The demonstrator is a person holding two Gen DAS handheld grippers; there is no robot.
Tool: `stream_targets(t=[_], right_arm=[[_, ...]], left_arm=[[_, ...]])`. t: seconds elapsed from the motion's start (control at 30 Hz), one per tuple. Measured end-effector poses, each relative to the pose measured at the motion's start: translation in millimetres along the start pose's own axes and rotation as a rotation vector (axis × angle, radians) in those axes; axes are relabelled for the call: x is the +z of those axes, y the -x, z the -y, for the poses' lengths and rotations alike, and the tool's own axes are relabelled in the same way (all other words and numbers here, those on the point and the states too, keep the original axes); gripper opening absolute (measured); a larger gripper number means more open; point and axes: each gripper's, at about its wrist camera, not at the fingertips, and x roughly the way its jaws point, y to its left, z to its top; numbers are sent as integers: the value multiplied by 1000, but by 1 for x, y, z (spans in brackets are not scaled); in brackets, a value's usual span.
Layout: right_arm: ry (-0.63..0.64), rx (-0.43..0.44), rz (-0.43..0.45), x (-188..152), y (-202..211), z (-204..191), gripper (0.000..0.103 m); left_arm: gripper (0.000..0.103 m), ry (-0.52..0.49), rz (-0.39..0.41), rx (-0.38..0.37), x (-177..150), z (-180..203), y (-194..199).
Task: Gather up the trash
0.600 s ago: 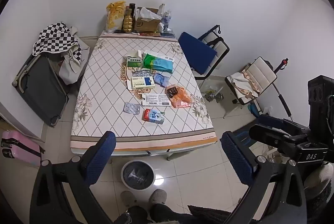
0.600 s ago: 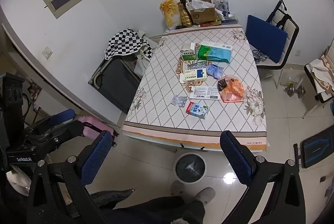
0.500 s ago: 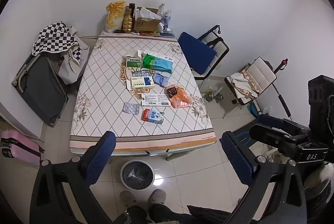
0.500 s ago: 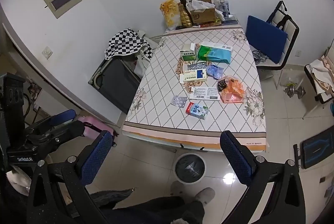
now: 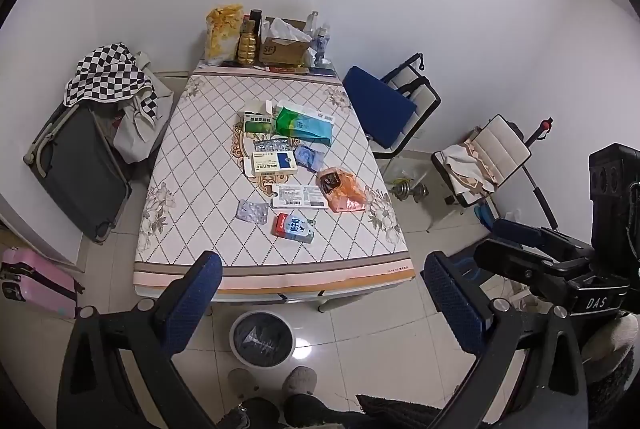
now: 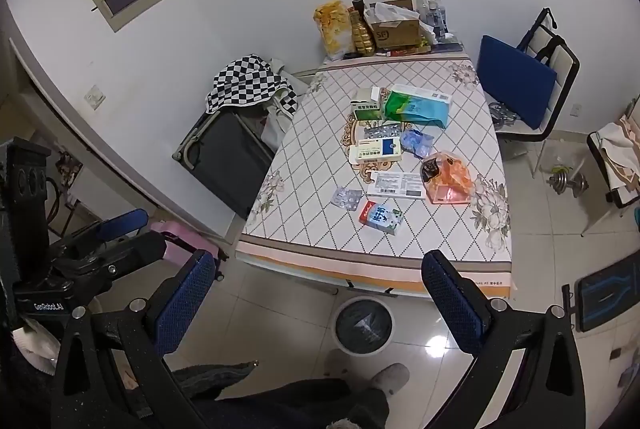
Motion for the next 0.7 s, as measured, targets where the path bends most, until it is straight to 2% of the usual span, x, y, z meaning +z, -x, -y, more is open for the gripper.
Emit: stream_targets(t=[0.7], right_arm=[[6,4,-2,1,-4,-4,103]], left_arm=[[103,5,4,-5,7,2,2]])
